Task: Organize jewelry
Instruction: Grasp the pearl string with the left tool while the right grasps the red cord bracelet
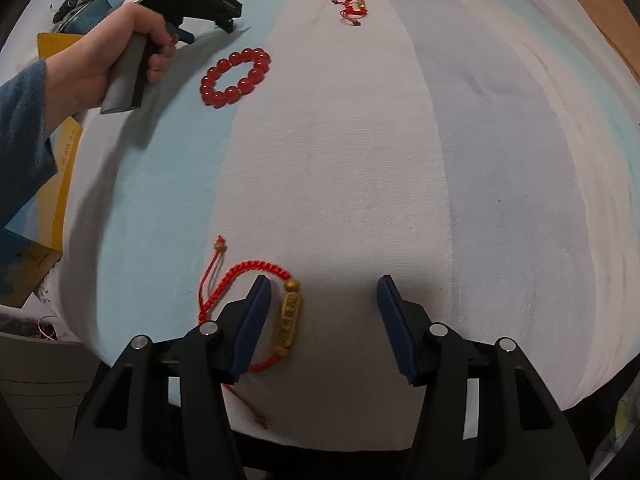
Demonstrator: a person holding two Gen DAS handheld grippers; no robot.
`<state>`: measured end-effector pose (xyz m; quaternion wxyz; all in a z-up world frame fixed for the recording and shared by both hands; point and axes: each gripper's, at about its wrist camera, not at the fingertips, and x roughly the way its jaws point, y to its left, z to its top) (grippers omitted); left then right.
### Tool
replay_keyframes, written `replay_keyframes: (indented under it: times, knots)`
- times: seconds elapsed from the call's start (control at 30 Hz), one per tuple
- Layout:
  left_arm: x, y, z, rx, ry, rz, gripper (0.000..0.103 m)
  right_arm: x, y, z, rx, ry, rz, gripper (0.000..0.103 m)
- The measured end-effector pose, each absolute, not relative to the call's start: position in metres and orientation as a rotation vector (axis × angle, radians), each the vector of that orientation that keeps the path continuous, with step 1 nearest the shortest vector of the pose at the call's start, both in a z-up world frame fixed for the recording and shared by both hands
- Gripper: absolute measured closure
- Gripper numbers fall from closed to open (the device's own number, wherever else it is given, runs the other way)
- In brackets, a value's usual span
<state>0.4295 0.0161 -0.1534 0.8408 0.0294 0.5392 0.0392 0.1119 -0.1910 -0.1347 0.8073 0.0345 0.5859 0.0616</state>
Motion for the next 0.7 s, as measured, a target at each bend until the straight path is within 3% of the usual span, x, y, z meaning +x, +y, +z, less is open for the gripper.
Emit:
replay_keyframes:
  times: [0.13, 0.2, 0.27, 0.33, 0.47, 0.6, 0.7]
  knots:
    - [0.429, 0.012, -0.155, 0.100, 1.133, 0.100, 0.036, 0.102, -0.184, -0.136, 0.043, 1.259, 0.135, 0.050]
    - [0.430, 0.012, -0.157, 0.096, 1.136, 0.100, 0.036, 0.102, -0.180, -0.138, 0.020, 1.259, 0.136, 0.055]
    - [0.428, 0.009, -0.156, 0.088, 1.138, 0.098, 0.039, 0.102, -0.174, -0.138, 0.002, 1.256, 0.143, 0.068]
    - [0.428, 0.008, -0.157, 0.092, 1.140, 0.080, 0.045, 0.100, -0.169, -0.137, -0.024, 1.255, 0.149, 0.079]
    - [0.429, 0.004, -0.157, 0.085, 1.149, 0.055, 0.070, 0.106, -0.169, -0.141, -0.024, 1.260, 0.162, 0.092]
    - [0.426, -0.005, -0.158, 0.142, 1.149, 0.026, 0.097, 0.105, -0.176, -0.140, 0.020, 1.263, 0.173, 0.095]
    - [0.424, -0.004, -0.156, 0.141, 1.150, 0.012, 0.102, 0.106, -0.180, -0.138, 0.035, 1.263, 0.184, 0.095]
